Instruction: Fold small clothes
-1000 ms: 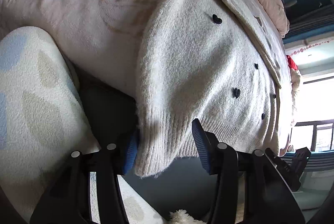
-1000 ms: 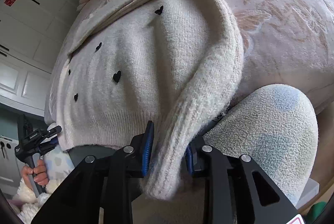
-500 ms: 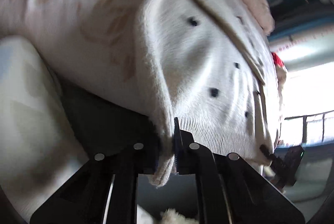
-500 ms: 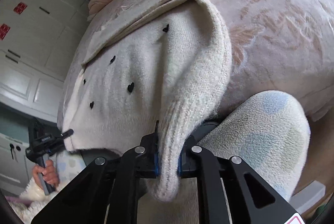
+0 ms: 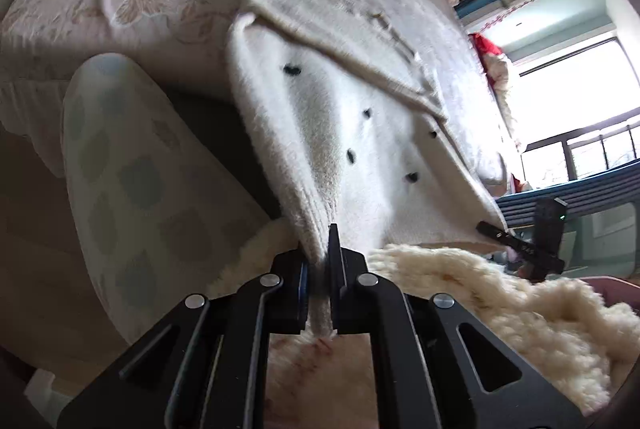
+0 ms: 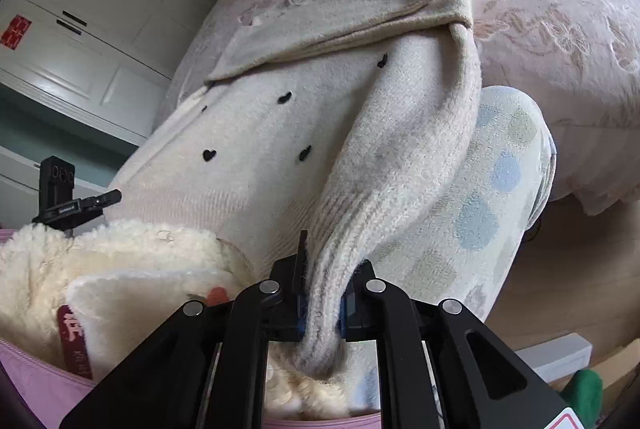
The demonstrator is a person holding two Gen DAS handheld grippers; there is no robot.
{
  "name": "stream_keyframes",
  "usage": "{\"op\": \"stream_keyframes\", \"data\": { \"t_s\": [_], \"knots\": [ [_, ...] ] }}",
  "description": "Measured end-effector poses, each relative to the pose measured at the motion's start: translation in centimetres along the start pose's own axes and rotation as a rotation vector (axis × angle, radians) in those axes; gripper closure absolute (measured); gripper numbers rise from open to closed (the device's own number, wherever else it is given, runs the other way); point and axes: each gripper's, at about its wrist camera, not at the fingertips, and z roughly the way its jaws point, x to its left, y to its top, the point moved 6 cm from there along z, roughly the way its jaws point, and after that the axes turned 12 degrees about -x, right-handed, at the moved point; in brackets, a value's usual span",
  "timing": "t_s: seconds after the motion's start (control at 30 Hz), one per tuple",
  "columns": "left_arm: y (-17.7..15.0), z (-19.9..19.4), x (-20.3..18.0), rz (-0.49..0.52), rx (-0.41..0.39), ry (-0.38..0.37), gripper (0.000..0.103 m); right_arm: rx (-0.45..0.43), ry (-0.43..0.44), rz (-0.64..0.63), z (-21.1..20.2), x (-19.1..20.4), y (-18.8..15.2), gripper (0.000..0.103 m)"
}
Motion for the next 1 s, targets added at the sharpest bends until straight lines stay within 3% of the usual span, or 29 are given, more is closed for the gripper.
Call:
{"op": "stream_keyframes", "data": {
  "t_s": [0.07,0.17,0.3,0.4,0.43,0.53,0.6,0.63,0.67,0.73,0.8,0.83,0.9,1.0],
  "knots": [
    [1.9,-0.9,-0.9,0.026,-0.053,-0.008,0.097,-0.076,0.015,0.006,-1.0,0.6,2.1,0.093],
    [7.8,-0.1,-2.0,0.100,-0.142,0.016,0.096,-0.238,0.025,0.020,-2.0,0.2,9.0,0.092],
    [16.9,6.0,-1.3,0.126,-0.205,0.085,0.096,-0.378,0.043,0.116,1.0,-3.0,18.7,0.090],
    [22.2,13.2,1.4,0.065,-0.235,0.152,0.093,-0.381,0.017,0.201,6.4,-6.3,22.3,0.078],
    [23.2,15.4,2.5,0.031,-0.236,0.167,0.091,-0.381,-0.040,0.217,8.7,-7.7,23.2,0.074],
    [24.2,20.5,7.3,-0.121,-0.232,0.244,0.088,-0.398,-0.208,0.289,12.2,-11.5,23.4,0.066],
    [24.0,20.7,8.7,-0.146,-0.271,0.246,0.083,-0.450,-0.219,0.343,11.9,-12.5,22.7,0.061],
    [23.9,20.2,8.9,-0.144,-0.297,0.249,0.070,-0.482,-0.219,0.362,11.3,-12.8,22.4,0.050],
    [23.9,19.3,8.9,-0.128,-0.323,0.261,0.050,-0.503,-0.231,0.360,10.5,-12.9,22.0,0.039],
    [23.8,17.2,8.7,-0.084,-0.374,0.294,0.035,-0.531,-0.255,0.301,9.3,-12.5,21.6,0.034],
    [23.7,15.8,7.7,-0.010,-0.391,0.280,0.030,-0.504,-0.276,0.201,9.3,-11.6,21.6,0.028],
    [23.7,15.8,7.2,0.019,-0.377,0.276,0.024,-0.479,-0.292,0.149,9.7,-11.2,21.7,0.026],
    [23.7,17.1,6.1,0.080,-0.331,0.239,0.022,-0.440,-0.343,0.035,10.8,-10.5,22.5,0.023],
    [24.5,19.8,5.5,0.187,-0.314,0.290,0.021,-0.412,-0.412,-0.068,12.4,-10.2,23.5,0.021]
  ]
}}
